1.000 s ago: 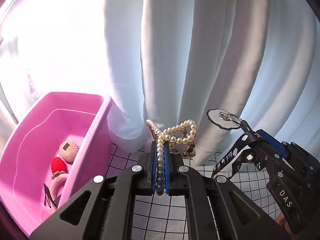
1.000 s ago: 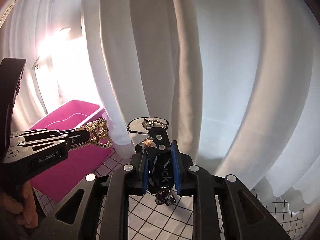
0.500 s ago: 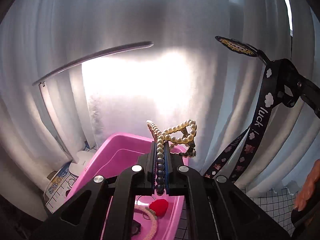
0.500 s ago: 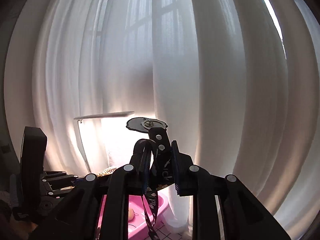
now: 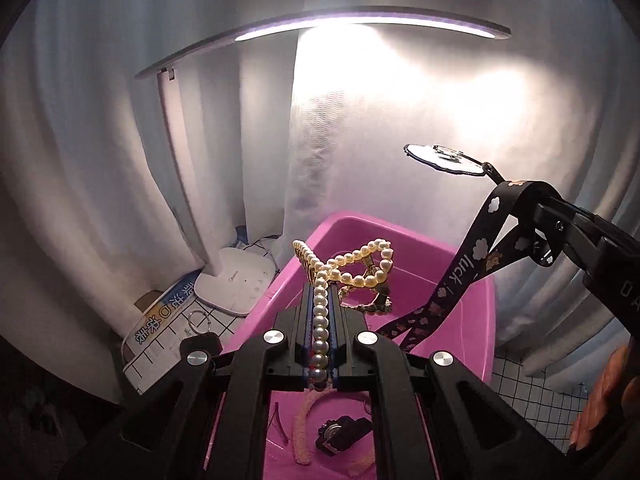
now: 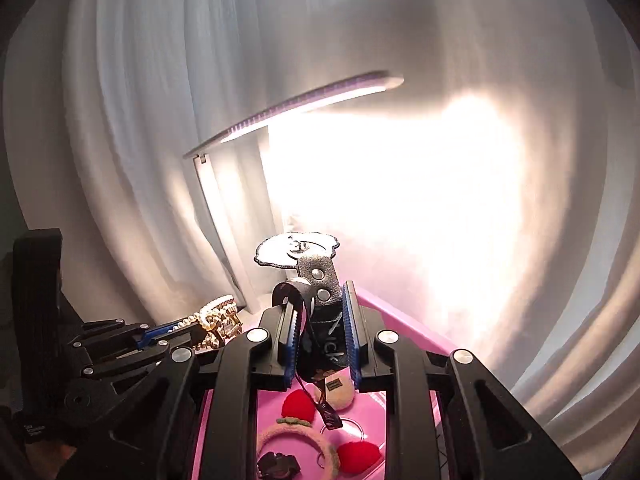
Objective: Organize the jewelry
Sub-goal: 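Lift and carry the pearl clip and lanyard over the pink tub, then open both grippers to drop the pearl clip and lanyard into the tub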
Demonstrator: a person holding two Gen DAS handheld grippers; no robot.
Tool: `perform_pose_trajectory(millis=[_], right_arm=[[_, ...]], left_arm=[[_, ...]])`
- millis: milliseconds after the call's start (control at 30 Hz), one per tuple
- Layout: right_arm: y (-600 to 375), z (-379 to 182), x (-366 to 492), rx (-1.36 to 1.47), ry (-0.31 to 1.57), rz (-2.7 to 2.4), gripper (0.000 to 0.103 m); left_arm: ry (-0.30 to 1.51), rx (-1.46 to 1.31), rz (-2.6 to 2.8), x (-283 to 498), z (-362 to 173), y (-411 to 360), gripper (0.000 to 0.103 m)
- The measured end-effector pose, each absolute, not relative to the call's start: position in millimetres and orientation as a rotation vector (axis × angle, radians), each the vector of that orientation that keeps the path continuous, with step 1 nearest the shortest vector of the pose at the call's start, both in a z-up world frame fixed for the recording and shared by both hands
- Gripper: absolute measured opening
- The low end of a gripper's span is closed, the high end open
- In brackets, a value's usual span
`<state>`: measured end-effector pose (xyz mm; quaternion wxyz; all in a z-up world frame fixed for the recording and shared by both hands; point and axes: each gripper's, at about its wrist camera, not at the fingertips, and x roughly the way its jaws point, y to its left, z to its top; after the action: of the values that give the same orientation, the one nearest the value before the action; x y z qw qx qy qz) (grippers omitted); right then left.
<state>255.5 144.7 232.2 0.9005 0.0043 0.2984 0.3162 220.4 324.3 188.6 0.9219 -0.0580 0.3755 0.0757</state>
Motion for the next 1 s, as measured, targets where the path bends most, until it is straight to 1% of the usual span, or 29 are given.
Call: perform_pose_trajectory(millis=[167,367,600,833,933,967,1000], right_arm=[[162,166,270,0.017,0.845,0.644,0.019],[171,128,280,-0.005,1.004,0.615,0.019],[189,111,292,-0.05,1.095,0.583,0.019],[206,98,297,-0.071,1.141,0.584,0.02],[214,94,298,-0.094,1.152,0.586,0.02],[214,93,300,-0.098,1.152,0.582,0.027],[215,94,300,-0.1,1.152,0.578,0.044]], left_arm=[[0.871,-0.15,0.185,222,144,334,0.007],[0.945,-0.155,0.197,228,117,333,0.007],[1.016,-0.177,0.208,235,98,337,0.007],[1.066,-0.186,0.192,238,86,335,0.007],[1.084,-0.182,0.185,239,81,333,0.009],[1.084,-0.17,0.188,239,81,332,0.011],[1.082,-0.158,0.195,240,82,331,0.019]])
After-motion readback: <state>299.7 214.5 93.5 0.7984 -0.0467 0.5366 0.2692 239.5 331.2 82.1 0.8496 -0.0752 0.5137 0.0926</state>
